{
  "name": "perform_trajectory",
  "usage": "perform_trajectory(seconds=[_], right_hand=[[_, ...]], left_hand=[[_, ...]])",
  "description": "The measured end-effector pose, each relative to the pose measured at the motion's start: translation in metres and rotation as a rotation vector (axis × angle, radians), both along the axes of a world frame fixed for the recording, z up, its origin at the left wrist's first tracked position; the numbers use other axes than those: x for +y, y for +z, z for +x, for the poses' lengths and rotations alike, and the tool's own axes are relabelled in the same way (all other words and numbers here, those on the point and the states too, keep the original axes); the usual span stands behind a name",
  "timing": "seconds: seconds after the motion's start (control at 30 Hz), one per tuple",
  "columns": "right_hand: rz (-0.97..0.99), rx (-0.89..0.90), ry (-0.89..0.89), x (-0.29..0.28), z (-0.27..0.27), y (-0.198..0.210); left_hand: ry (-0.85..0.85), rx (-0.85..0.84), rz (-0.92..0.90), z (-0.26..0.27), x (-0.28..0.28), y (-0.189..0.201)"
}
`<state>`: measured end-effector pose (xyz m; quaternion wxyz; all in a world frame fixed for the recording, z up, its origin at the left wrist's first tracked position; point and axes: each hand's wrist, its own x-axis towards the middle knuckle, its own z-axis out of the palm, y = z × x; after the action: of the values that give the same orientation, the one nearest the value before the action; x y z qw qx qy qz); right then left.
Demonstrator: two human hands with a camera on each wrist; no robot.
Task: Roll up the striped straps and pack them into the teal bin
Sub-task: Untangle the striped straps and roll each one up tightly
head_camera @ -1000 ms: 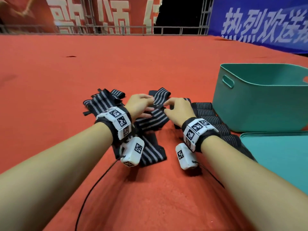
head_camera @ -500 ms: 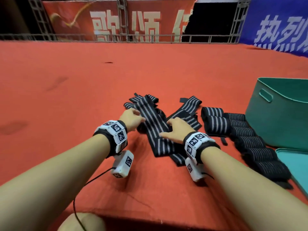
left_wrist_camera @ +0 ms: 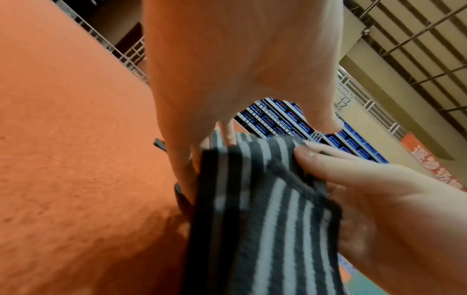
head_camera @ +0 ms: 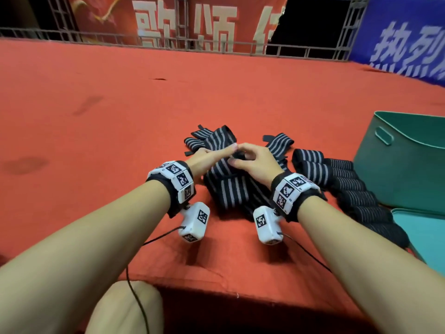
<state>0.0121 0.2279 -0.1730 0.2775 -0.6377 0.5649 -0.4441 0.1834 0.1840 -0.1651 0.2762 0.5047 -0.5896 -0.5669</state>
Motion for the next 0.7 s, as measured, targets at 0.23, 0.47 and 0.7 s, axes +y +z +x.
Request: perform_trajectory(seconds=[0.23, 0.47, 0.7], right_hand=[[0.226, -0.090, 0.101, 0.012, -0.002, 0.017], [0.195, 0.134, -0.058, 0.020, 0.008, 0.021], [0.468, 0.021, -0.065, 0.022, -0.006, 0.023]], left_hand=[[0.185, 0.070, -0.082, -0.008, 0.014, 0.019], [0.228, 0.103, -0.165, -0.017, 0.010, 0.015], [0.267, 0.128, -0.204, -0.013, 0.000, 0.008]])
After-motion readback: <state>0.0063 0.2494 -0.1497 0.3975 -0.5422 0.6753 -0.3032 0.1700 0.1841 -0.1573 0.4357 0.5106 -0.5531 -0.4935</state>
